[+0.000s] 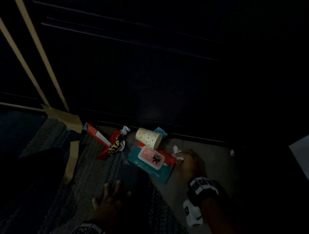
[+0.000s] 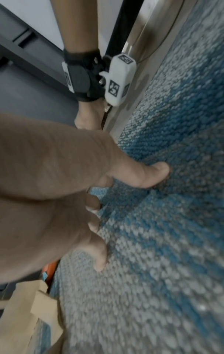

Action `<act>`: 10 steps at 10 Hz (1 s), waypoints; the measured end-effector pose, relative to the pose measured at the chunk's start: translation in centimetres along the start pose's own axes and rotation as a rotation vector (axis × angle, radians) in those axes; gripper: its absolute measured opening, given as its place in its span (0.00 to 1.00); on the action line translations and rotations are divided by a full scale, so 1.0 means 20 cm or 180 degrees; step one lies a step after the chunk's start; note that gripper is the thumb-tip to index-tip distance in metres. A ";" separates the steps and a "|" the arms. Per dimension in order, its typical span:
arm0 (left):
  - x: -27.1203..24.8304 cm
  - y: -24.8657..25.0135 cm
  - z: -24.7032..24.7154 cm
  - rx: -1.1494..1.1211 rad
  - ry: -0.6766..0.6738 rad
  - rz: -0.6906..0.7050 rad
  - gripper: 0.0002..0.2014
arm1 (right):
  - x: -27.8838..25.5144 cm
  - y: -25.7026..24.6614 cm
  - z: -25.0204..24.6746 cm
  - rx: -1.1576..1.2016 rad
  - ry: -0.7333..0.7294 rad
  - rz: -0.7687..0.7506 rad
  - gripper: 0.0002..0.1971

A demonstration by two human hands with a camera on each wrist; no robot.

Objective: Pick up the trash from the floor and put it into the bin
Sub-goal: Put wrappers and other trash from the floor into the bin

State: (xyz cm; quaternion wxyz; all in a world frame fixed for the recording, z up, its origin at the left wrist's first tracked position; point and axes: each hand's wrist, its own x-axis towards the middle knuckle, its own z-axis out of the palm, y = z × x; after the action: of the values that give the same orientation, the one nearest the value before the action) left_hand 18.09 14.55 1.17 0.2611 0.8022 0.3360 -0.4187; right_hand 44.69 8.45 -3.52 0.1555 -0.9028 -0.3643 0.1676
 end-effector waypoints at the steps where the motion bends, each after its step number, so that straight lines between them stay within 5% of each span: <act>1: 0.00 0.00 0.00 -0.0091 0.0008 0.0083 0.44 | 0.00 -0.02 0.01 0.0408 0.0208 0.0189 0.14; 2: 0.02 0.00 0.00 -0.0018 0.0000 0.0103 0.44 | -0.04 -0.05 0.05 0.0983 0.0300 0.0226 0.11; 3: 0.02 -0.01 0.01 -0.0022 0.0030 0.0140 0.44 | -0.09 -0.10 0.09 0.1282 0.0231 0.0161 0.32; 6: 0.12 -0.06 0.12 -0.0323 0.0439 0.0188 0.41 | -0.13 -0.14 0.13 0.2079 0.0585 0.0205 0.04; 8: 0.04 -0.16 0.14 -0.1462 0.1805 0.0536 0.45 | -0.34 -0.21 0.13 0.2701 0.0302 -0.0359 0.07; 9: -0.05 -0.16 0.10 -0.1352 0.2386 0.0918 0.55 | -0.44 -0.28 0.10 0.3059 0.0141 -0.0606 0.04; 10: -0.10 -0.14 0.08 -0.0845 0.2384 0.1193 0.60 | -0.49 -0.39 0.06 0.3486 0.0009 -0.0623 0.06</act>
State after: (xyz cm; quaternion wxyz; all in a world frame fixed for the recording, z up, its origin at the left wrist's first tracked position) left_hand 14.28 14.55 1.62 0.2936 0.9053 0.3071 0.0024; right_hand 32.71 7.03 0.49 0.6174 -0.6523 -0.3058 0.3160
